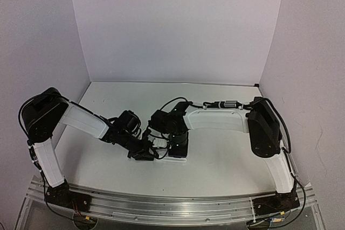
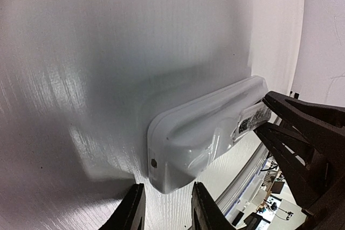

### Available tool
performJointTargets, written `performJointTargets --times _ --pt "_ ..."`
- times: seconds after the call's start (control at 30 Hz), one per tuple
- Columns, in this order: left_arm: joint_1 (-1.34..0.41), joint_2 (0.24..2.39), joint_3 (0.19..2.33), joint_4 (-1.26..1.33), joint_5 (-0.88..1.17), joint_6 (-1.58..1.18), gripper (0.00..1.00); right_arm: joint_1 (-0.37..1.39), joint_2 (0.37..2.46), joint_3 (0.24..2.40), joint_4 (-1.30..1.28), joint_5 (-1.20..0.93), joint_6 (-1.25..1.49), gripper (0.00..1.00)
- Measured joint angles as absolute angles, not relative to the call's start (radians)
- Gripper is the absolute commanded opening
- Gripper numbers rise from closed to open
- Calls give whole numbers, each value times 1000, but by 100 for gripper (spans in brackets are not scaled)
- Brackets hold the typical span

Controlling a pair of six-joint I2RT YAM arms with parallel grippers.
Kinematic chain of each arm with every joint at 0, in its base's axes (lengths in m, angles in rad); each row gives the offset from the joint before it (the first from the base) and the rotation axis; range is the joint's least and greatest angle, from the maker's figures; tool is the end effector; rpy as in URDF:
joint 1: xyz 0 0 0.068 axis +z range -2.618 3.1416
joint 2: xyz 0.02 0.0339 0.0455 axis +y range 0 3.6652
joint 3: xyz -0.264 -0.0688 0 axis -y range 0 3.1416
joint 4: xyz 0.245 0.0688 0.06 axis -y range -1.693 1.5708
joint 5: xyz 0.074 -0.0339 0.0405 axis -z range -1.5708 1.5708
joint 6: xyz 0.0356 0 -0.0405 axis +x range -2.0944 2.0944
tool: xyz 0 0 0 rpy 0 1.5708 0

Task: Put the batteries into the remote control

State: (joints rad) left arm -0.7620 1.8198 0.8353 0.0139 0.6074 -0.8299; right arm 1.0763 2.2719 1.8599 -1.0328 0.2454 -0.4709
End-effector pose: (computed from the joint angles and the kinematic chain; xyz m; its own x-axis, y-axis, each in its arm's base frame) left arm 0.2239 -0.2418 0.1133 -0.9933 0.1104 -0.0337 0.0995 0.6711 -0.7346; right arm 0.2223 0.3942 0.1644 -0.0388 -0.9992 -0.0026 -0.9616 0.0380 -0.2718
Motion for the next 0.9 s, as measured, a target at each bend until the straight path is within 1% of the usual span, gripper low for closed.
performJointTargets --times 0.9 --pt "-760 1813 820 27 618 -822 31 1090 2272 1862 -1040 266 -504 0"
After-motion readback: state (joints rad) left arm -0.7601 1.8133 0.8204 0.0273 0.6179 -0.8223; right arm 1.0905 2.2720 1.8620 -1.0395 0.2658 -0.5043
